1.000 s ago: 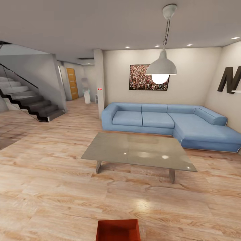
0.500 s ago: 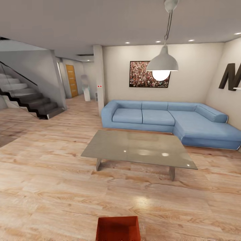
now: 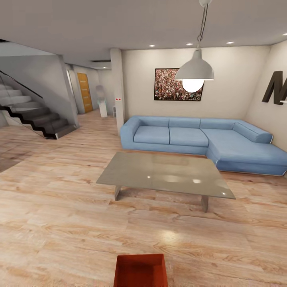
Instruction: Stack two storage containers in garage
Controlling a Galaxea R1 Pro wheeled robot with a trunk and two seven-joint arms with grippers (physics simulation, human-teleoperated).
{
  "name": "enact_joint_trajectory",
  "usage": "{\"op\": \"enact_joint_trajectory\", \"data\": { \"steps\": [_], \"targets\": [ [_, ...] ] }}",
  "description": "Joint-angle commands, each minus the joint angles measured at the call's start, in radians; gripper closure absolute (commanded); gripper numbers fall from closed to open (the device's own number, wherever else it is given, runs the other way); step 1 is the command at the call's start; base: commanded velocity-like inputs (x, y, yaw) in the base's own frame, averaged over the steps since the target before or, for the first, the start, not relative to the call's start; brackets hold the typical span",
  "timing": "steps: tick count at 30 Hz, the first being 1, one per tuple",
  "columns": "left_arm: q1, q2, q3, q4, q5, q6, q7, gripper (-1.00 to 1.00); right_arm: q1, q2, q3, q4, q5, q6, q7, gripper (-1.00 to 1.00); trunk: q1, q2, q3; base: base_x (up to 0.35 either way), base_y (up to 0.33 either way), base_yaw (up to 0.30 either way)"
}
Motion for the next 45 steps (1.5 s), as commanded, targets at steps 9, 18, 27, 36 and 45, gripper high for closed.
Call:
{"op": "enact_joint_trajectory", "data": {
  "steps": [9, 18, 27, 36, 45],
  "targets": [
    [-0.002, -0.005, 0.004, 0.003, 0.007, -0.004, -0.005, -1.0, -0.002, -0.001, -0.009, 0.004, 0.01, -0.007, 0.002, -1.0, 0.004, -0.009, -0.019, 0.0, 0.0, 0.0],
    [-0.002, -0.006, 0.033, 0.002, 0.008, -0.005, -0.004, -1.0, -0.002, 0.0, -0.009, 0.004, 0.01, -0.007, 0.002, -1.0, 0.039, -0.072, -0.062, 0.0, 0.0, 0.0],
    [-0.002, 0.001, 0.042, 0.001, 0.009, -0.005, -0.001, -1.0, -0.001, -0.001, -0.008, 0.003, 0.01, -0.007, 0.002, -1.0, 0.073, -0.135, -0.105, -0.036, 0.0, 0.0],
    [-0.007, -0.004, 0.055, -0.18, 0.005, 0.113, 0.008, -1.0, -0.002, -0.008, -0.011, -0.116, 0.012, 0.002, -0.03, -1.0, 0.108, -0.198, -0.147, 0.0, 0.0, 0.074],
    [-0.014, -0.016, 0.054, -0.634, 0.006, 0.557, 0.024, -1.0, -0.021, 0.0, -0.013, -0.338, 0.008, 0.106, -0.114, -1.0, 0.142, -0.261, -0.19, 0.0, 0.0, 0.11]
  ]
}}
